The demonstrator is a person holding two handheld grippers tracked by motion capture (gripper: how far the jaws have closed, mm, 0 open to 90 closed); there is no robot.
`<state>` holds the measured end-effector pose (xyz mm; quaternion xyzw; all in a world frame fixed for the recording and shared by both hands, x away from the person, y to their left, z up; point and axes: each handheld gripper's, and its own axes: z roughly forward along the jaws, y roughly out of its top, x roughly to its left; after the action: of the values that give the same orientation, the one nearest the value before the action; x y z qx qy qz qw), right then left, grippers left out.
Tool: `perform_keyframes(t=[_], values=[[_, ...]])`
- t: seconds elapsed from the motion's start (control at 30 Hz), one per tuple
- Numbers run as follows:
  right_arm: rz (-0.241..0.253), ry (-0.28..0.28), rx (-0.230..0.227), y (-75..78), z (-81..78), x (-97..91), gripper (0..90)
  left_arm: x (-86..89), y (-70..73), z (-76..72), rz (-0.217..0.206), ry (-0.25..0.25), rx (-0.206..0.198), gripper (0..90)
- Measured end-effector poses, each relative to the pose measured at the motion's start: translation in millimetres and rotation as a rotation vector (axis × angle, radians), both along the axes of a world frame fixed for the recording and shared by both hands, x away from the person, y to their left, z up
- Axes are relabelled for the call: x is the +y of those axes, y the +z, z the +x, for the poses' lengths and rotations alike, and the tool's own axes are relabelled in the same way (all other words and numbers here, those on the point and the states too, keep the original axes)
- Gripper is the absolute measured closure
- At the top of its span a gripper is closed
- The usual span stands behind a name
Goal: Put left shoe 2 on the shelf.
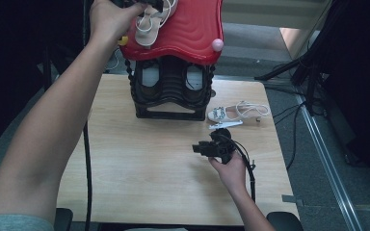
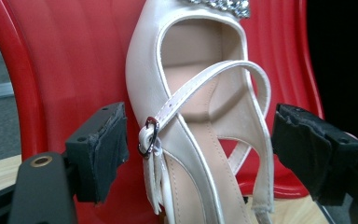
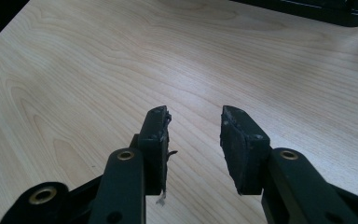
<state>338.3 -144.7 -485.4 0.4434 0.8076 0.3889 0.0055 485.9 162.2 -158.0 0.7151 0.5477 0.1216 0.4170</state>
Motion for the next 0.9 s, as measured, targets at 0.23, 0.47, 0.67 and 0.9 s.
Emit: perform_keyframes(t=[0.23, 0.47, 0.67, 0.9], values=[[0.006, -0.010, -0.002, 1.0, 0.7, -2.9, 62.9, 13.9, 7.9, -5.8, 0.011, 0.008, -0.009, 20.7], [0.010, -0.020, -0.001, 2.0, 1.3, -5.9, 62.9, 33.1, 8.9, -11.4, 0.024, 0.003, -0.014, 22.0], [0.010, -0.025, 0.000, 1.7, 2.1, -7.2, 62.9, 48.3, 1.0, -15.2, 0.017, 0.003, -0.007, 23.0], [0.017, -0.031, 0.018, 1.1, 4.0, -12.0, 63.0, 74.7, -9.7, -24.1, 0.021, 0.006, -0.021, 31.3]])
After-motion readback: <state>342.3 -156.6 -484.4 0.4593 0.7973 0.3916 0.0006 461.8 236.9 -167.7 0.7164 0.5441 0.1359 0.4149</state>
